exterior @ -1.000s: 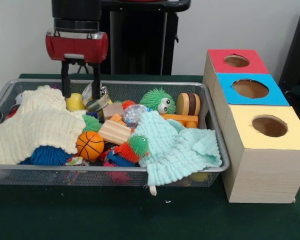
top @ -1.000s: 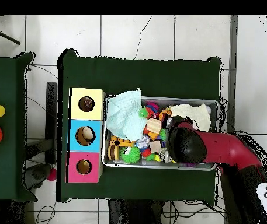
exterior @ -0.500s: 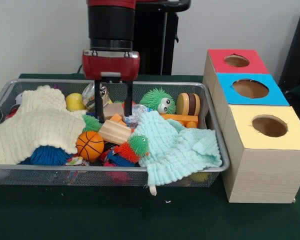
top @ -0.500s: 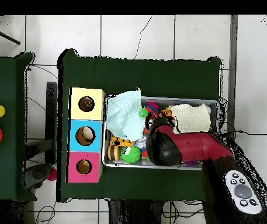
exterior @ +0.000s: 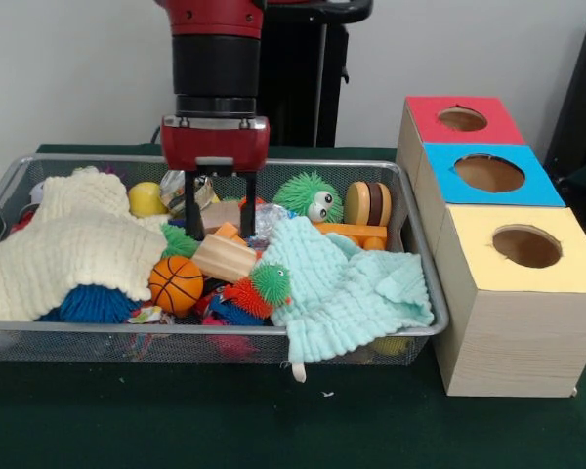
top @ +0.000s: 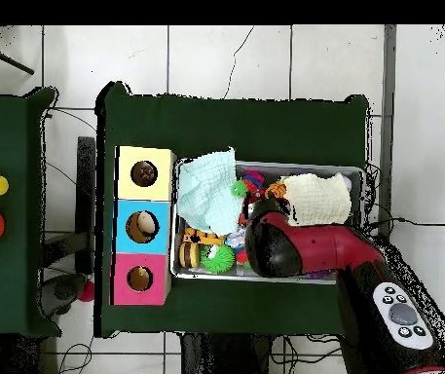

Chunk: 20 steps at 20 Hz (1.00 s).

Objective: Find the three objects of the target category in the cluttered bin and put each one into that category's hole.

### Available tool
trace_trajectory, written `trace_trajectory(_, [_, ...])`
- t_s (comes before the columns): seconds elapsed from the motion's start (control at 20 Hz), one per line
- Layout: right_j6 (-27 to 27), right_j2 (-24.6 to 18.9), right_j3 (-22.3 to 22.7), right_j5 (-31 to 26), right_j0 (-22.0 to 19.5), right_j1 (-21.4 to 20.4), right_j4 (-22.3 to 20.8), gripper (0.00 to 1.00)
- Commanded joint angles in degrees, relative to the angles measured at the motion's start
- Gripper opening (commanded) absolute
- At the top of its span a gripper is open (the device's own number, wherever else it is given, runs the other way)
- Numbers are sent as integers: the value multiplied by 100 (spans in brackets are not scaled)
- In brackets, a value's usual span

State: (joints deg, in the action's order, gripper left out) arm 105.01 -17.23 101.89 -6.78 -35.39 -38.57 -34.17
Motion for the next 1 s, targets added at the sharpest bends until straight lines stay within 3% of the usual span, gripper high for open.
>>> trace_trajectory(0.05, [-300, -450, -254, -617, -503, 165, -91, 100])
trace_trajectory(0.45, [-659, -854, -434, -982, -863, 144, -96, 100])
trace_trajectory(1.0, [-694, -949, -884, -1312, -818, 210, -123, 100])
